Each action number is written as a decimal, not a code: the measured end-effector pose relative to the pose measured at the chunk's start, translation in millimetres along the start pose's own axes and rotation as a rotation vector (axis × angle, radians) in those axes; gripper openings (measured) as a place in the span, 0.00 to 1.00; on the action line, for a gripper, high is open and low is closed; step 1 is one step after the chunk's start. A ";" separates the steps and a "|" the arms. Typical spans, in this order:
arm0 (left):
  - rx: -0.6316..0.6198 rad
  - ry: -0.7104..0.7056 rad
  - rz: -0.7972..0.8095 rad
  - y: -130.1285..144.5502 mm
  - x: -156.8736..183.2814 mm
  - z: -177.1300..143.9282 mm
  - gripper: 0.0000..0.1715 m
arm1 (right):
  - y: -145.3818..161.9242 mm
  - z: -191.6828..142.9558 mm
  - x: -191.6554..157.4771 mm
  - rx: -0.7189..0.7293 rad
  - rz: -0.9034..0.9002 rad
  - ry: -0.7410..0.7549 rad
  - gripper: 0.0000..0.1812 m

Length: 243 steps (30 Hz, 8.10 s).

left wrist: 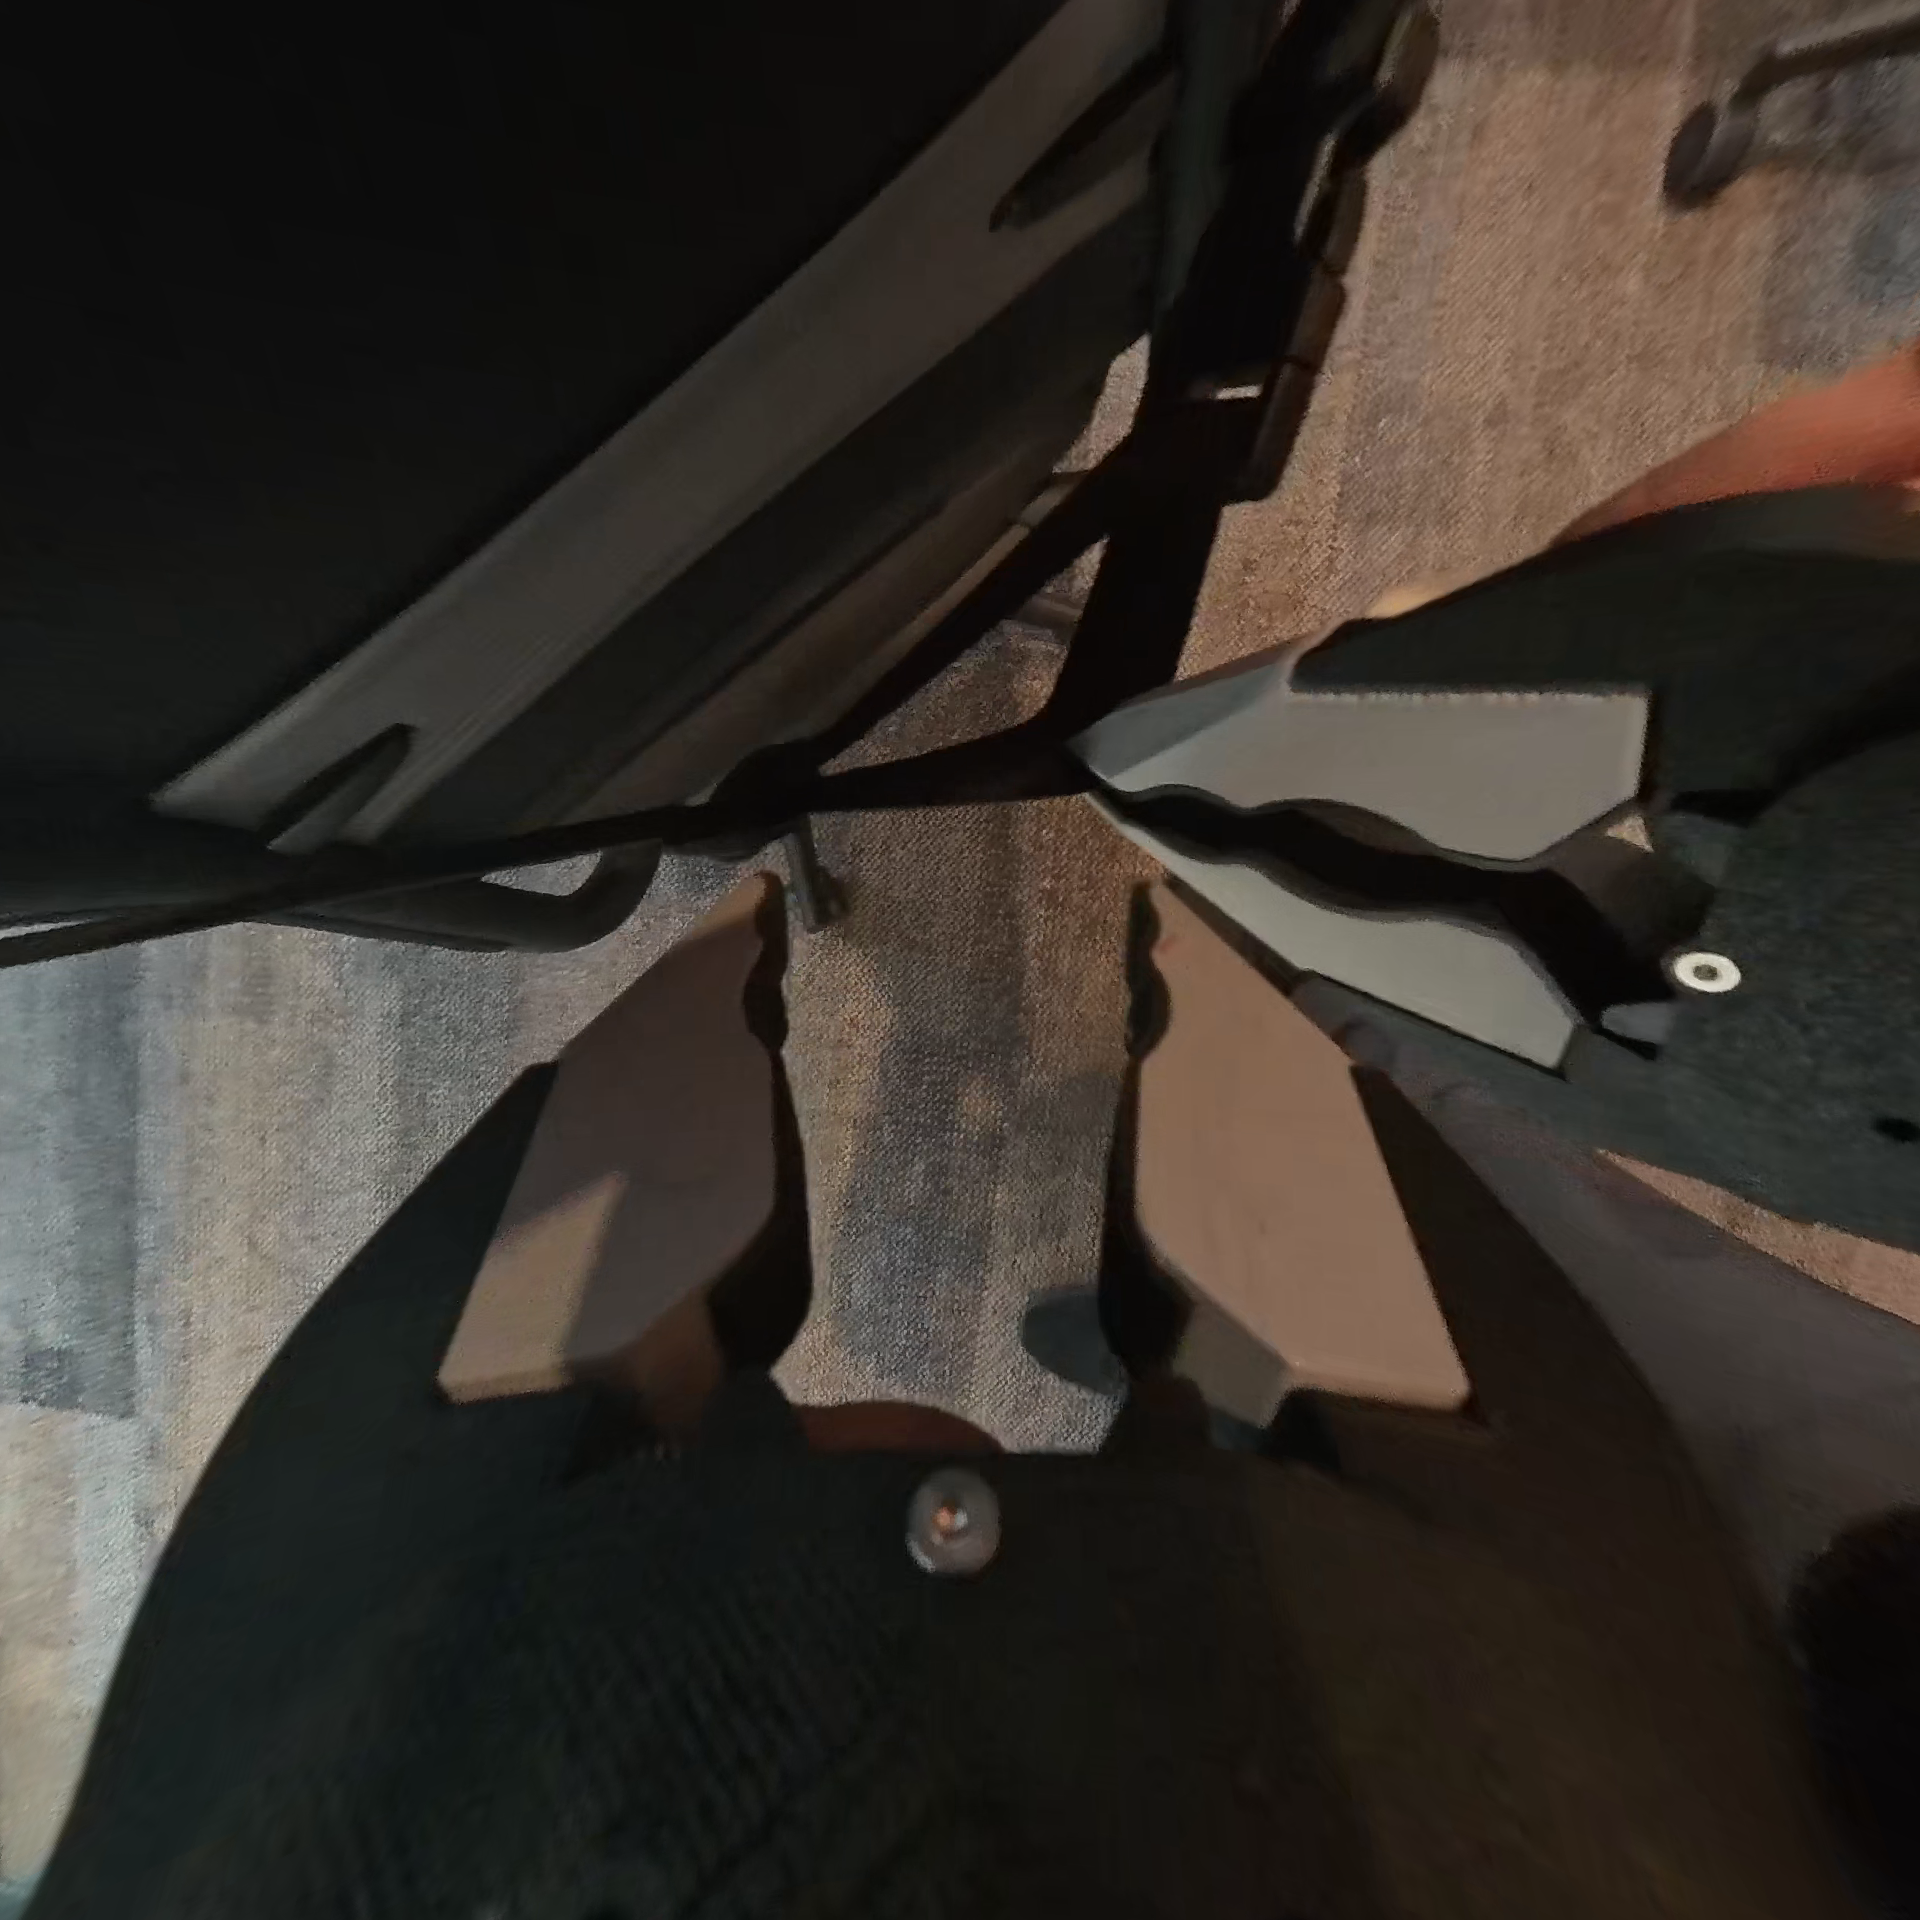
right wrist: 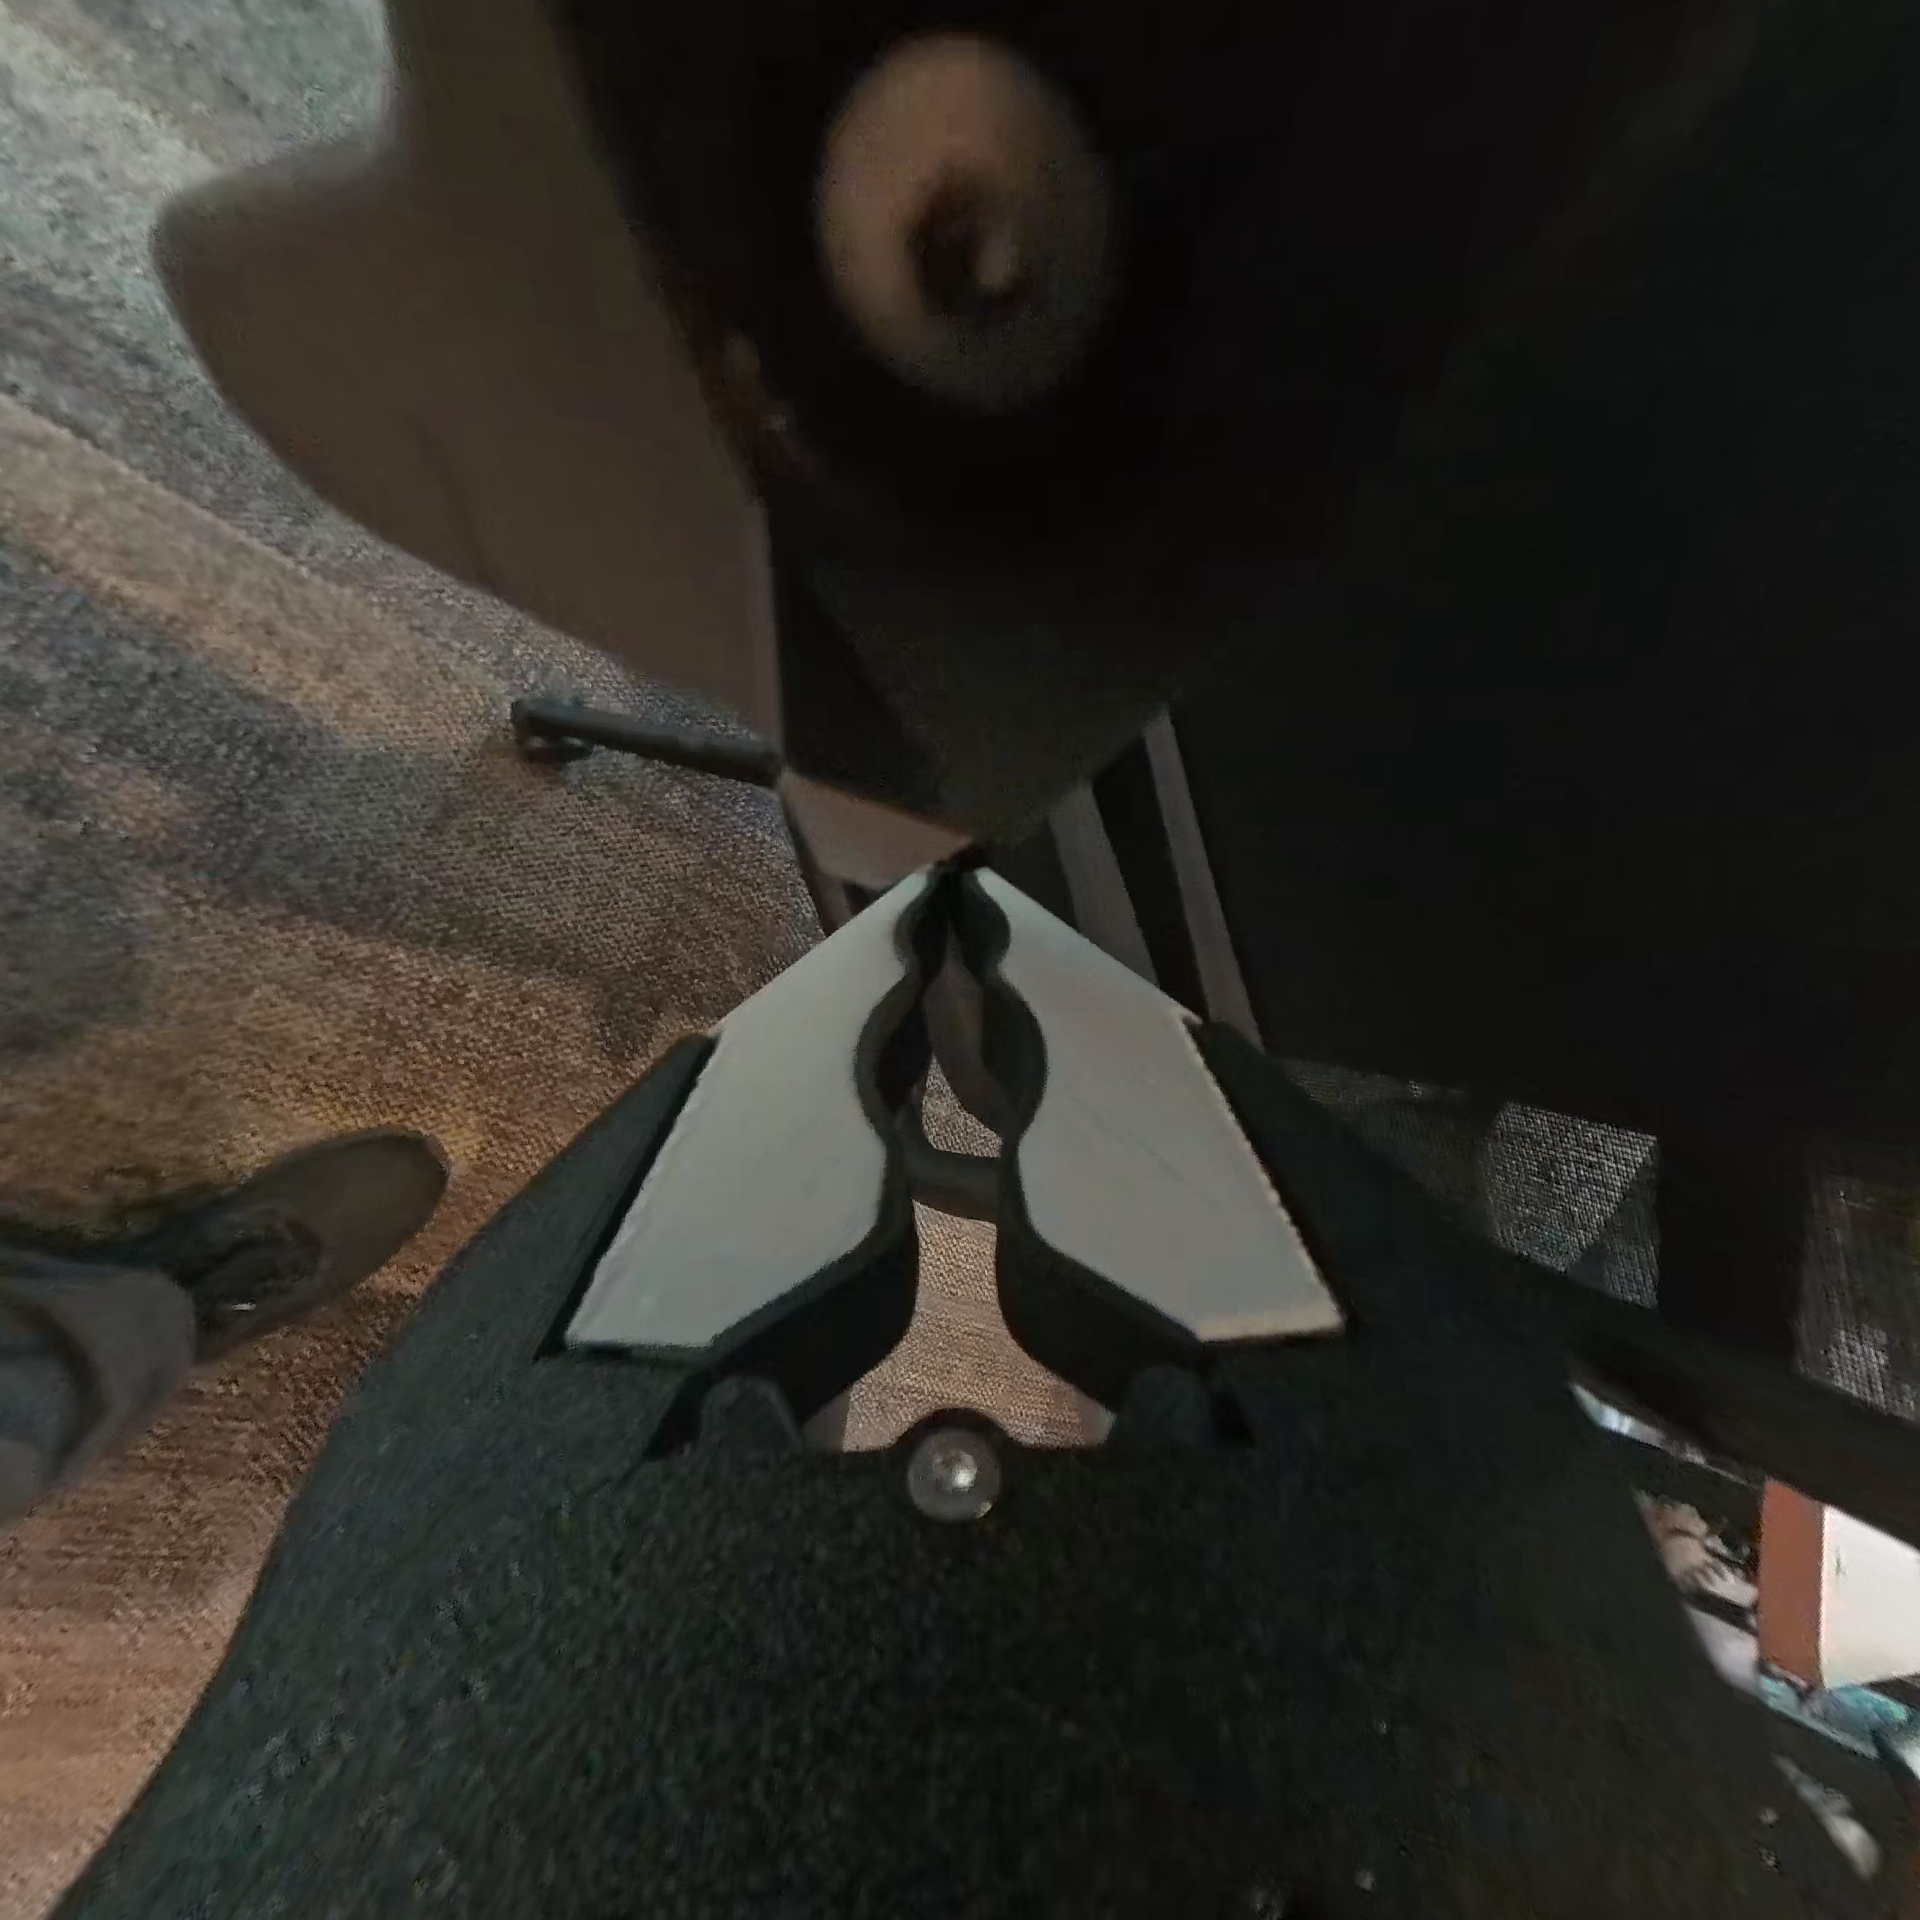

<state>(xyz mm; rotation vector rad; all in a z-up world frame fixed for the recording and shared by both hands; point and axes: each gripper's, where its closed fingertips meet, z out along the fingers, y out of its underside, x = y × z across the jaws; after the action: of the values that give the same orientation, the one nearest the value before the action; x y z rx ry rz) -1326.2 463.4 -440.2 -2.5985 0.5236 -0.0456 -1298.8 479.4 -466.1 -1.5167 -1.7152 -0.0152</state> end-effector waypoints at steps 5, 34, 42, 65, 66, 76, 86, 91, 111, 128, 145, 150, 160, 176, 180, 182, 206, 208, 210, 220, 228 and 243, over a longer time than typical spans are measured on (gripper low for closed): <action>-0.001 0.046 0.069 16.7 8.8 -4.3 0.43 | -3.8 -5.6 0.4 -0.007 0.004 0.034 0.00; 0.748 0.378 -0.192 -1.4 35.6 38.3 0.24 | -18.6 -25.7 5.5 0.044 0.321 -0.333 0.01; 1.123 1.140 -0.648 -25.3 40.0 -19.8 0.10 | -26.7 -47.1 13.3 0.135 0.485 -0.609 0.01; 1.092 1.267 -0.629 -17.8 35.0 -4.0 0.19 | -33.3 -66.2 24.1 0.231 0.551 -0.728 0.01; 1.096 1.271 -0.643 -19.6 34.1 -6.7 0.29 | -32.7 -66.1 23.3 0.230 0.555 -0.731 0.01; 1.355 1.532 -0.690 -44.8 11.6 -68.6 0.11 | -38.2 -67.1 22.9 0.243 0.562 -0.742 0.01; 1.347 1.411 -0.736 -23.8 9.5 -56.8 0.00 | -68.8 -66.7 57.7 0.240 0.196 -0.374 0.06; 1.311 1.427 -0.643 -20.4 22.0 -64.7 0.00 | -69.9 -26.0 31.9 0.081 0.021 -0.394 0.06; 1.293 1.289 -0.622 -15.0 25.1 -67.2 0.00 | -89.4 27.3 36.5 0.038 -0.063 -0.403 0.00; 1.317 1.184 -0.790 -17.0 0.3 -32.7 0.00 | -75.3 42.6 26.2 0.034 -0.175 -0.461 0.00; 1.240 1.103 -0.658 -10.3 23.3 -27.5 0.00 | -92.5 55.4 25.3 0.027 -0.238 -0.441 0.00; 1.283 1.090 -0.749 -13.4 13.3 -23.4 0.00 | -92.2 65.2 27.7 0.000 -0.199 -0.448 0.00; 0.946 0.674 -0.343 -9.4 -9.3 13.5 0.12 | -62.8 5.3 60.9 -0.002 -0.038 -0.154 0.02; 0.536 -0.409 0.482 -17.3 -149.6 26.2 0.42 | -62.2 27.0 -21.1 0.351 0.945 -0.205 0.16; 0.539 -0.354 0.707 -40.5 -142.4 31.0 0.35 | -66.4 39.3 -4.3 0.412 0.979 -0.175 0.16; 0.507 -0.332 0.789 -46.8 -139.2 34.3 0.32 | -68.1 43.4 -0.4 0.415 0.972 -0.171 0.17; 0.204 0.448 0.682 24.7 -67.2 -14.6 0.00 | -90.5 9.5 12.9 0.510 0.896 -0.113 0.18; 0.177 0.538 0.633 31.6 -65.5 -22.5 0.00 | -93.2 3.3 14.7 0.520 0.890 -0.087 0.16; 0.194 0.590 0.636 31.2 -63.5 -31.6 0.00 | -95.2 -5.2 17.2 0.533 0.894 -0.054 0.15; 0.215 0.699 0.877 40.6 -54.0 -51.0 0.00 | -101.8 -15.9 12.0 0.684 0.992 -0.267 0.12; 0.208 0.754 0.845 43.0 -58.5 -53.1 0.00 | -110.9 -14.1 16.3 0.850 0.974 -0.495 0.10; 0.187 0.553 0.991 37.8 -78.0 -40.2 0.00 | -110.6 5.4 24.3 0.770 0.872 -0.507 0.03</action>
<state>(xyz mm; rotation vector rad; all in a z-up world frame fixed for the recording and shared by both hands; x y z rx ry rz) -1416.9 443.6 -417.7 -1.8623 1.8243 -0.4518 -1391.7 471.9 -401.6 -1.5669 -1.0259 1.4015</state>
